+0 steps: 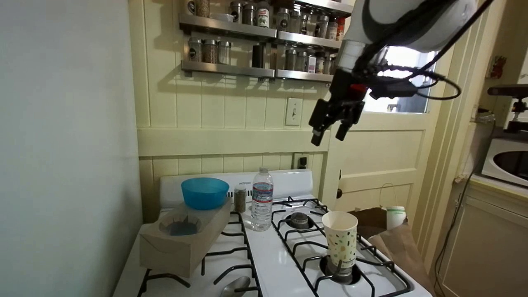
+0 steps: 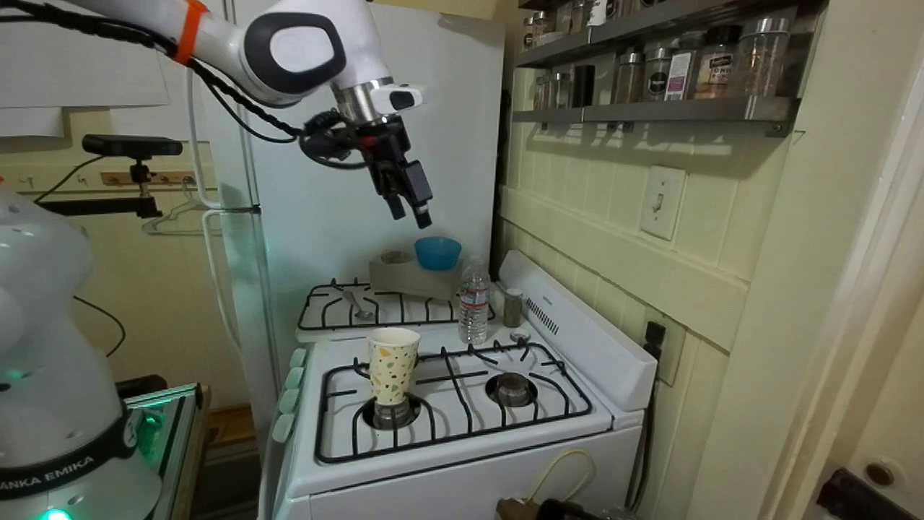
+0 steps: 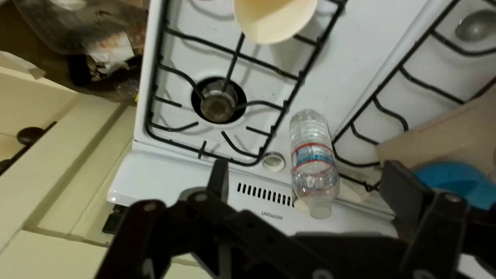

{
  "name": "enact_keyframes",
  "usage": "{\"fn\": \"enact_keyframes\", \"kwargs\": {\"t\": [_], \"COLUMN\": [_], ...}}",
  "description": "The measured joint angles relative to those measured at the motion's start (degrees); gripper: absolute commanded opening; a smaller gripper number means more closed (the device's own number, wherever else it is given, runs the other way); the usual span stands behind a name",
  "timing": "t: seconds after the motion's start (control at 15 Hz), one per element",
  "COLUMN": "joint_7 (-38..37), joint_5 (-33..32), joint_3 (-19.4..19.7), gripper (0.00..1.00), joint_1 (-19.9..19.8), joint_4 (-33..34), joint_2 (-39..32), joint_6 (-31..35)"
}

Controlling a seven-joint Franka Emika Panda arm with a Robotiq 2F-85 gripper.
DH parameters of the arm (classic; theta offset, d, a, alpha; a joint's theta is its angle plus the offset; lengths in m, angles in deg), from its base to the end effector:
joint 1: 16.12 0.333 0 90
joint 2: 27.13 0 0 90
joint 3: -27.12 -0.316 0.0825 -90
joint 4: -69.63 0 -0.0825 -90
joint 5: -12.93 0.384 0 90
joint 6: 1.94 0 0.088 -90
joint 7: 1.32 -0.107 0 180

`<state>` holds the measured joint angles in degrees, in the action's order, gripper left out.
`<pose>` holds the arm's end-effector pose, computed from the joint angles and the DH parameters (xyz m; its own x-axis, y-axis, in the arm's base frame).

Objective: Put the water bottle on the back right plate.

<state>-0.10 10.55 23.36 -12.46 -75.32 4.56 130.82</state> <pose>0.4049 0.0536 0.4974 0.9282 0.1730 0.3296 0.1552 -0.9847 0.0796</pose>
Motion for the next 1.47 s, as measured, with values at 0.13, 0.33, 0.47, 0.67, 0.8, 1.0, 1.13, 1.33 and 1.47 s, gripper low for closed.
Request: {"fn": "enact_keyframes", "kwargs": {"t": [0.13, 0.33, 0.47, 0.67, 0.8, 1.0, 1.13, 1.33, 1.47], "joint_7": [0.26, 0.25, 0.07, 0.04, 0.04, 0.81, 1.82, 2.44, 2.21], "joint_5": [3.43, 6.7, 7.09, 7.09, 7.09, 9.94, 13.92, 16.02, 15.68], "joint_3": [0.96, 1.04, 0.56, 0.26, 0.26, 0.16, -0.22, -0.9, -0.97], "gripper": [1.0, 1.0, 1.0, 1.0, 1.0, 1.0, 1.0, 1.0, 0.88], "joint_1": [0.83, 2.15, 2.5, 2.55, 2.55, 2.75, 3.15, 3.19, 3.12], "joint_4": [2.15, 7.42, 10.98, 14.11, 14.54, 14.57, 14.89, 16.99, 18.81], "joint_2": [-6.55, -15.87, -21.34, -26.1, -26.42, -26.93, -28.78, -32.46, -34.47], "joint_6": [7.54, 12.32, 12.59, 12.59, 12.59, 13.72, 16.16, 17.98, 17.98]}}
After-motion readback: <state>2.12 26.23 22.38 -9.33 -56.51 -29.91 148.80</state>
